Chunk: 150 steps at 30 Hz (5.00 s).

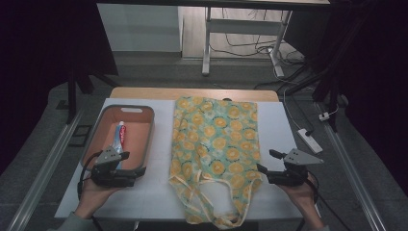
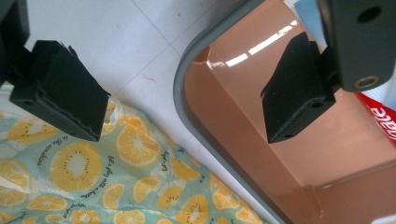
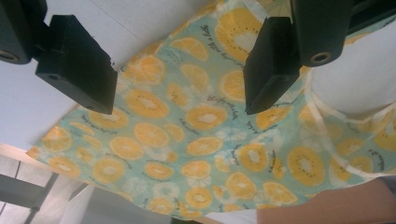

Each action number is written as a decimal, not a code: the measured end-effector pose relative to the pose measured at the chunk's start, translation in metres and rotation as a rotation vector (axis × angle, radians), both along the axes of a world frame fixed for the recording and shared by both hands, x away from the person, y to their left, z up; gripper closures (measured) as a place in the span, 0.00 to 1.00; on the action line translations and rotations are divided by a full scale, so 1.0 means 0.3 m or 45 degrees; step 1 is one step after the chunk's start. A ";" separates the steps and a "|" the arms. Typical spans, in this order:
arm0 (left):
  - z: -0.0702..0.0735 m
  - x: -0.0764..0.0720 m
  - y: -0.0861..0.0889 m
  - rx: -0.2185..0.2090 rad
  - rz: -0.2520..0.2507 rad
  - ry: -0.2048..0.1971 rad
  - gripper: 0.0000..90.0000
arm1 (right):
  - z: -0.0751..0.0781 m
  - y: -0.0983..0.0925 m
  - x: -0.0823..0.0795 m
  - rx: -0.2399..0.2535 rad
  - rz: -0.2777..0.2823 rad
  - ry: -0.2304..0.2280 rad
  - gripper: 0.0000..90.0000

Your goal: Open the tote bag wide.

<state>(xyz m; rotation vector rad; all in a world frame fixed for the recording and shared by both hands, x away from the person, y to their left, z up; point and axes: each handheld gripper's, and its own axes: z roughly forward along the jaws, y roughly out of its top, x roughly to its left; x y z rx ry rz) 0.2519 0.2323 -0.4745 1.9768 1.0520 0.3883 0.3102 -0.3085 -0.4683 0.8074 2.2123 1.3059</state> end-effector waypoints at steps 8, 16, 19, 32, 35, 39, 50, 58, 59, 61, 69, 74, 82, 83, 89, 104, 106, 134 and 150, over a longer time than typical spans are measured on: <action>0.018 -0.015 -0.006 -0.014 -0.012 -0.022 0.16 | -0.006 -0.015 0.005 0.053 -0.038 0.021 0.30; 0.019 -0.017 -0.003 -0.013 -0.007 -0.033 0.16 | -0.011 -0.010 -0.001 0.020 -0.049 0.004 0.30; 0.018 -0.024 -0.007 -0.001 -0.010 -0.036 0.16 | -0.012 -0.006 -0.004 0.010 -0.049 0.007 0.31; 0.034 -0.015 -0.055 0.037 -0.065 -0.039 0.16 | -0.004 0.016 -0.019 -0.010 -0.036 0.005 0.31; 0.042 -0.011 -0.089 0.057 -0.099 -0.044 0.17 | -0.005 0.018 -0.018 -0.014 -0.036 0.004 0.31; 0.047 -0.001 -0.137 0.076 -0.147 -0.038 0.17 | -0.005 0.020 -0.019 -0.007 -0.037 0.007 0.32; 0.075 0.046 -0.303 0.112 -0.297 -0.019 0.16 | -0.015 0.016 -0.021 -0.001 -0.035 0.024 0.32; 0.077 0.087 -0.399 0.145 -0.375 0.010 0.15 | -0.015 0.021 -0.028 0.000 -0.028 0.020 0.32; 0.076 0.091 -0.410 0.145 -0.384 0.013 0.15 | -0.017 0.023 -0.028 -0.001 -0.027 0.023 0.32; 0.075 0.103 -0.435 0.142 -0.407 0.019 0.15 | -0.020 0.025 -0.027 -0.005 -0.027 0.029 0.32; 0.060 0.144 -0.544 0.133 -0.492 0.067 0.14 | -0.026 0.029 -0.030 -0.016 -0.025 0.032 0.32; 0.020 0.152 -0.570 0.206 -0.504 0.120 0.14 | -0.031 0.033 -0.030 -0.024 -0.020 0.037 0.32; -0.040 0.147 -0.552 0.248 -0.517 0.213 0.38 | -0.030 0.037 -0.037 -0.027 -0.009 0.034 0.31; -0.047 0.146 -0.551 0.264 -0.527 0.227 0.44 | -0.030 0.037 -0.038 -0.027 -0.008 0.036 0.32; -0.085 0.149 -0.560 0.327 -0.541 0.279 0.85 | -0.030 0.042 -0.040 -0.033 -0.003 0.037 0.31; 0.007 0.069 -0.466 0.155 -0.563 0.223 0.98 | -0.003 0.076 -0.087 -0.045 0.093 0.048 0.31; 0.019 0.064 -0.450 0.135 -0.565 0.221 0.98 | 0.004 0.088 -0.097 -0.046 0.124 0.058 0.31; 0.103 0.112 -0.311 -0.012 -0.454 0.193 0.98 | -0.159 0.425 -0.181 -0.467 0.637 0.277 0.30; 0.102 0.107 -0.299 -0.015 -0.458 0.195 0.98 | -0.155 0.424 -0.179 -0.446 0.622 0.258 1.00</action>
